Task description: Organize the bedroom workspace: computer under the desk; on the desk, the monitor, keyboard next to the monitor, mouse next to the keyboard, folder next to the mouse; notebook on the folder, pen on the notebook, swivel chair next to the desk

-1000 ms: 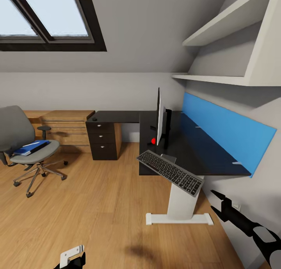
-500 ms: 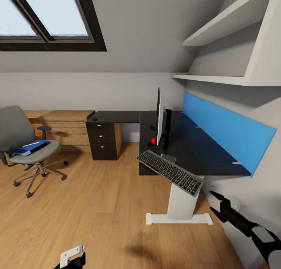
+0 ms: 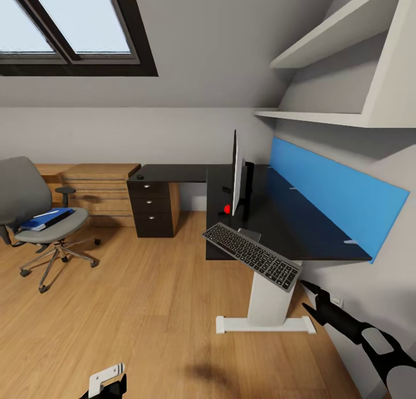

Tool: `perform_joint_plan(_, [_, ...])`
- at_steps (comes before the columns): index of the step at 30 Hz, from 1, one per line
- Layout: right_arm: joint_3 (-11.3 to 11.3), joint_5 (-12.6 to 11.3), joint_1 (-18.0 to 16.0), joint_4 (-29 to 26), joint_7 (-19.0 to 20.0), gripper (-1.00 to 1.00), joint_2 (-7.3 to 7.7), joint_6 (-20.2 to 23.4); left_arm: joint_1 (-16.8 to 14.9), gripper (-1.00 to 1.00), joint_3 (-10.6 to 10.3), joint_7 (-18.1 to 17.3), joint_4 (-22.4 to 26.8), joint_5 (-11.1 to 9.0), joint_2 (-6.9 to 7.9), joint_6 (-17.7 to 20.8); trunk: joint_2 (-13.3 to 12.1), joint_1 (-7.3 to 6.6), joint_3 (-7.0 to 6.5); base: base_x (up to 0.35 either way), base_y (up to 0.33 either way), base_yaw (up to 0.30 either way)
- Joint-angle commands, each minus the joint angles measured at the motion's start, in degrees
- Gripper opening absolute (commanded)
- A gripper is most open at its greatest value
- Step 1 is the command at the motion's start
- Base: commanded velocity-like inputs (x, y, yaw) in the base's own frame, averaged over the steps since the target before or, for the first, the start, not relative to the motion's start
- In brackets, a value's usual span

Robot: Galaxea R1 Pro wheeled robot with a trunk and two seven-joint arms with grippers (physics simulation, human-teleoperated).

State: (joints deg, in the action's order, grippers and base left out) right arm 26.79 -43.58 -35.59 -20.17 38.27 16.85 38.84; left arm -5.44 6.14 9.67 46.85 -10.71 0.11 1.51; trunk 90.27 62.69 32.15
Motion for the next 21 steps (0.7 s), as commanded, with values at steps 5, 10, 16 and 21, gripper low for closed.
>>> perform_joint_plan(5, [0.1,0.0,0.0,-0.3,0.0,1.0,-0.11,0.4,0.0,1.0,-0.1,0.2,0.1,-0.5,0.0,0.2,0.0,0.0,0.06,0.0,0.0,0.0])
perform_joint_plan(10, [0.0,0.1,0.0,-0.4,0.0,1.0,-0.14,0.4,0.0,1.0,-0.1,0.2,0.1,-0.5,0.0,0.2,0.0,0.0,0.06,0.0,0.0,0.0])
perform_joint_plan(16, [0.0,0.1,0.0,-0.5,0.0,1.0,-0.15,0.4,0.0,1.0,-0.1,0.2,0.1,-0.5,0.05,0.2,0.0,0.0,0.06,0.001,0.0,0.0])
perform_joint_plan(21, [0.0,0.1,0.0,-0.5,0.0,1.0,-0.15,0.4,0.0,1.0,-0.1,0.2,0.1,-0.5,0.03,0.1,0.0,0.0,0.06,0.072,0.0,0.0])
